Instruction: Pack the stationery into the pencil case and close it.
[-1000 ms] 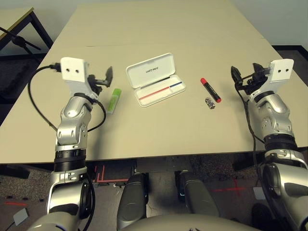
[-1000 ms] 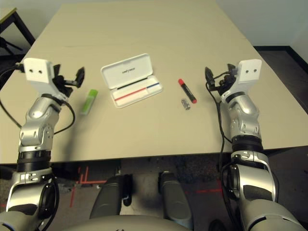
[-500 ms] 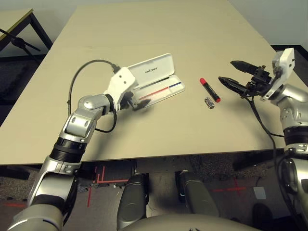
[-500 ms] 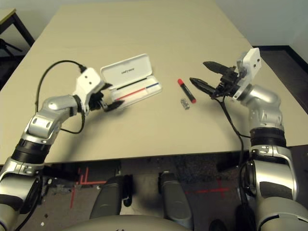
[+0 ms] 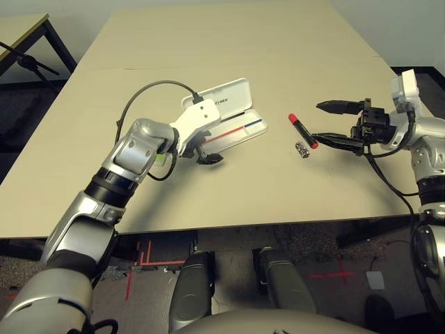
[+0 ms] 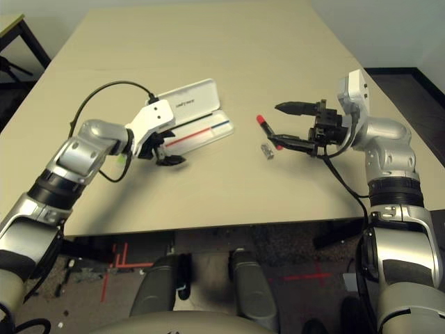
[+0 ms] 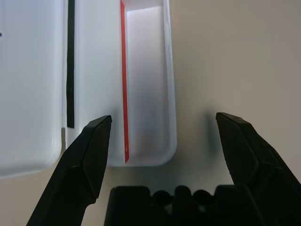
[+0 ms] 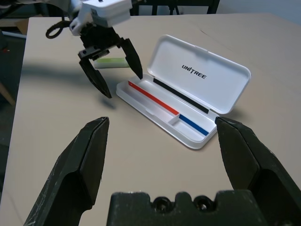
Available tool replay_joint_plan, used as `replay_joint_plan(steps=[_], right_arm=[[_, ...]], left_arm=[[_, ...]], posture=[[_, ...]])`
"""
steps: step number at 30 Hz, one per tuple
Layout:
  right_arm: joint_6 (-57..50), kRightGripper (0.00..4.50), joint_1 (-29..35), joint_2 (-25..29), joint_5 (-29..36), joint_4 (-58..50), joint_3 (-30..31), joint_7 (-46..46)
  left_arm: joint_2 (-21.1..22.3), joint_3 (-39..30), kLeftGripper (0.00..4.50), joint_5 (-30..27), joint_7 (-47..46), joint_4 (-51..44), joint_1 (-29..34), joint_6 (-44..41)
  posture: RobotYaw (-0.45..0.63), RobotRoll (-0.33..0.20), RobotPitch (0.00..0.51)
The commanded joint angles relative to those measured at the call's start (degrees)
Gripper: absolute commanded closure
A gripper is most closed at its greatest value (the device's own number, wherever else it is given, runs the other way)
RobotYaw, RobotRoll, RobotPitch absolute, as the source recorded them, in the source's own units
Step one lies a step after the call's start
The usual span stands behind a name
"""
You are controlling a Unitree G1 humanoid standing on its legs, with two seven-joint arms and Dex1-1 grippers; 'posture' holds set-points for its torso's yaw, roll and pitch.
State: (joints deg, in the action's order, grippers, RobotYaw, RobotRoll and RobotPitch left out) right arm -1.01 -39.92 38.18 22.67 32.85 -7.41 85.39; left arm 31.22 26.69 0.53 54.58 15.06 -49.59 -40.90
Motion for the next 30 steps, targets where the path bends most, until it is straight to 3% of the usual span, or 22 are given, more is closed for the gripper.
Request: replay_joint_plan(steps=[1,19,22,30], right_arm=[[-0.7,0.00,0.8,0.4,0.5,-1.9,0.2,0.3],[-2.2,0.00,5.0,0.5,2.3,-6.8,-0.8,-2.4],[-2.5,0.00,5.5,0.6,2.7,-7.6,-0.9,-2.6],[-3.1,0.00,6.2,0.7,3.3,-8.7,-1.0,-3.0]], left_arm=[[-1.2,2.4,0.04,2.0,1.8,2.3,-1.4,0.4],[-3.6,5.5,0.04,5.1,6.2,5.3,-0.8,0.9],[-4.2,5.8,0.66,5.6,6.8,6.2,-1.0,1.0],[-5.0,5.9,3.64,7.1,7.7,8.8,-1.1,3.2]], posture=[[-0.06,0.000,0.115],[-0.08,0.000,0.125],[-0.08,0.000,0.124],[-0.09,0.000,0.121]])
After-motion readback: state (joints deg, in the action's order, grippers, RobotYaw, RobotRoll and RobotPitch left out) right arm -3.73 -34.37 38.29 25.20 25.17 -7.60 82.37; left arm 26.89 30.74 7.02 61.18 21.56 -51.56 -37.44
